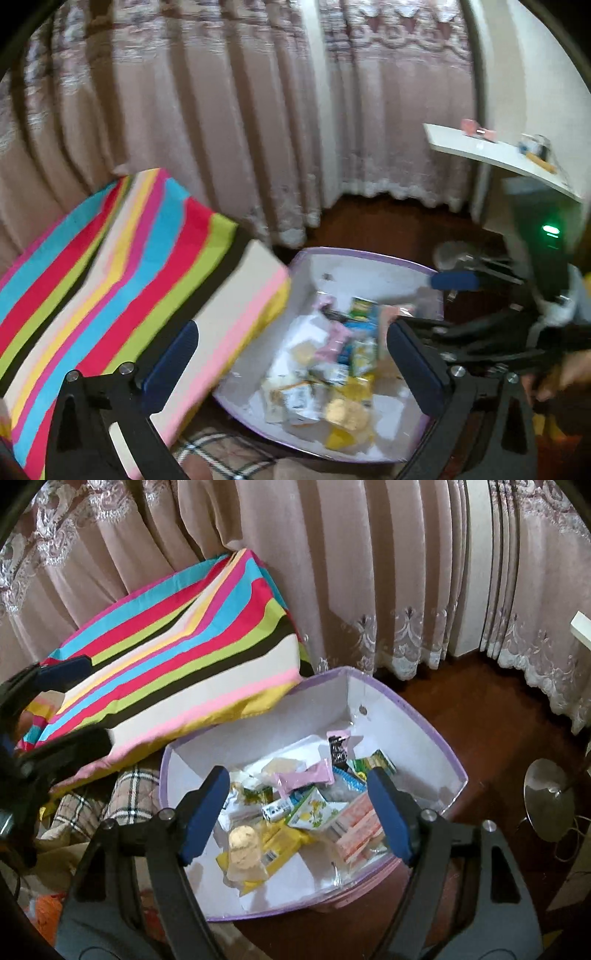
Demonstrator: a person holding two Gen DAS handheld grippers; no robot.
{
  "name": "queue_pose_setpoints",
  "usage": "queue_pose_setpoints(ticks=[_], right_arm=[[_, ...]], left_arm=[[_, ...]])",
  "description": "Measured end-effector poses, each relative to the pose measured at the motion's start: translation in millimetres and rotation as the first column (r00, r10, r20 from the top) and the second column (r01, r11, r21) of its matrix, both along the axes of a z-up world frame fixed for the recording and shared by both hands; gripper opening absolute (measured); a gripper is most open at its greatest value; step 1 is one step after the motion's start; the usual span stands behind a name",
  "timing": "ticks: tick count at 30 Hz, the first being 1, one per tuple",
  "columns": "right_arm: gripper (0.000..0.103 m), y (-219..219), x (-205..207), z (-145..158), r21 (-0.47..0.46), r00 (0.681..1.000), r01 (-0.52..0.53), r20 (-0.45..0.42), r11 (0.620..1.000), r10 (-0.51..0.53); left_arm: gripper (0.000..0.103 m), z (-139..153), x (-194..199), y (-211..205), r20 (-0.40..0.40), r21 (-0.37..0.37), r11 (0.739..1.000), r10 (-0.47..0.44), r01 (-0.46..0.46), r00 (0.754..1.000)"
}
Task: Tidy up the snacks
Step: 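Carry both items to the white box and open both tools to drop them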
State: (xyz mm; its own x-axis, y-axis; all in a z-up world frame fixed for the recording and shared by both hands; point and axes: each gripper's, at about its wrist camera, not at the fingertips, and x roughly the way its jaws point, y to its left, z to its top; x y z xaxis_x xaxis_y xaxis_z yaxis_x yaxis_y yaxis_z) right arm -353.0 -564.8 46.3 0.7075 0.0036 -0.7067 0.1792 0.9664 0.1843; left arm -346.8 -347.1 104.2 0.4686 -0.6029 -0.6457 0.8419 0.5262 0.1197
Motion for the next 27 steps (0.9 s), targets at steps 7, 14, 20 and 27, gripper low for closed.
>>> queue_pose_setpoints(ticks=[7, 14, 20, 27], right_arm=[[0.079, -2, -3, -11, 0.004, 0.998, 0.017, -0.064, 1.0, -0.016], [0.079, -11, -2, -29, -0.024, 0.986, 0.063, -0.152, 0.998, -0.066], [0.079, -9, -2, -31, -0.017, 0.985, 0.066, -0.159, 0.998, -0.068], [0.079, -8, -2, -32, -0.002, 0.985, 0.07, -0.155, 0.998, -0.069]], left_arm=[[0.103, -31, 9, -18, -0.026, 0.156, 0.986, 0.062, -0.057, 0.998], [0.103, -44, 32, -9, -0.12, 0.184, 0.974, 0.156, -0.132, 0.98], [0.103, -46, 33, -8, -0.127, 0.191, 0.971, 0.167, -0.141, 0.978], [0.103, -46, 33, -7, -0.123, 0.199, 0.969, 0.17, -0.144, 0.978]])
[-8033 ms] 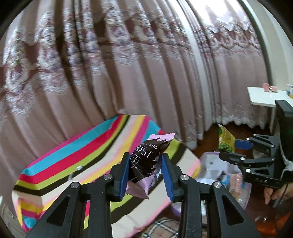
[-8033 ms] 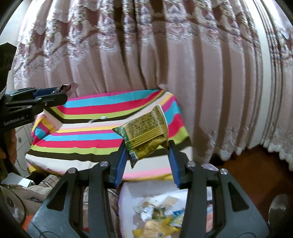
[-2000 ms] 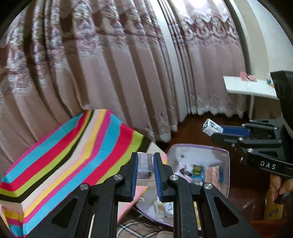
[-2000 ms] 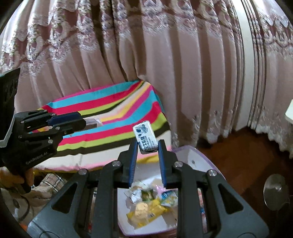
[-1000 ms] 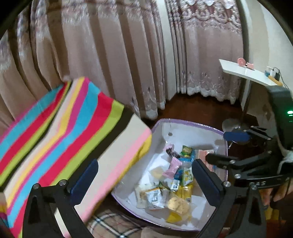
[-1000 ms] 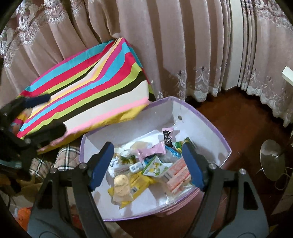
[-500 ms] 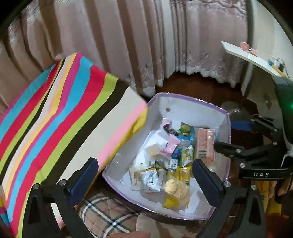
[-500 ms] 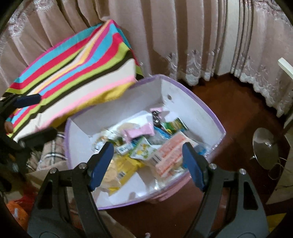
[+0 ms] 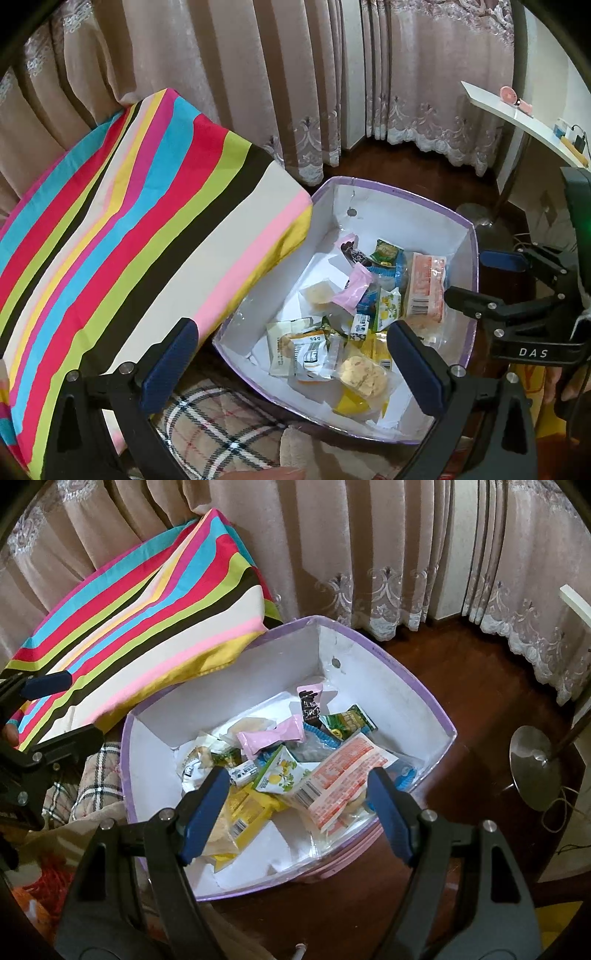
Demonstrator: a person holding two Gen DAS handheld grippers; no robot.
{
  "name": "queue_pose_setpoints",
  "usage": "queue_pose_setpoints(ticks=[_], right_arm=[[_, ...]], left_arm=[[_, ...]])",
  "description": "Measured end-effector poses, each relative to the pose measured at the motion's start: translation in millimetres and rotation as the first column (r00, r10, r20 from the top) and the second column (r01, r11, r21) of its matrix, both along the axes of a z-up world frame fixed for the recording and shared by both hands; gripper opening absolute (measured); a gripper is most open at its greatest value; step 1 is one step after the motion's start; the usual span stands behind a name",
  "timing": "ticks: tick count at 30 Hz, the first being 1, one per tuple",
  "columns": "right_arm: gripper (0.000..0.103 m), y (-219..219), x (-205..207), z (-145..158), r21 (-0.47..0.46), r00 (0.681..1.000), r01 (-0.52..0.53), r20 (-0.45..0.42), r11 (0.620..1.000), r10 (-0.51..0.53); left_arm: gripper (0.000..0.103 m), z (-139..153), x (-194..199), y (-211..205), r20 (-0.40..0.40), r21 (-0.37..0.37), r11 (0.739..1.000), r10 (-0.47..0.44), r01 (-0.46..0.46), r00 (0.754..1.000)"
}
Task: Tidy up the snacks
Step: 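Carry both items to the white box and open both tools to drop them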
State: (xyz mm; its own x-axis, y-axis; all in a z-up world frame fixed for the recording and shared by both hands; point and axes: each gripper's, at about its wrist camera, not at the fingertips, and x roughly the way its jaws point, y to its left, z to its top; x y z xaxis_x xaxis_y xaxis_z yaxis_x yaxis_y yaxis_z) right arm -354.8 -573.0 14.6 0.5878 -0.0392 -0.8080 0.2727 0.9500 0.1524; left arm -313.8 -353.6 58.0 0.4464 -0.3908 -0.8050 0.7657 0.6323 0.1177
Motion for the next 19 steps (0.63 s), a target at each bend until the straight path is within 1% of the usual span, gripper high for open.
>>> queue_pose_setpoints(ticks=[19], right_arm=[[0.08, 2.1, 2.1, -5.5, 0.022, 1.0, 0.003, -0.009, 1.0, -0.003]], left_arm=[[0.103, -4.9, 1.6, 0.1, -0.023, 0.012, 1.0, 0.008, -0.008, 1.0]])
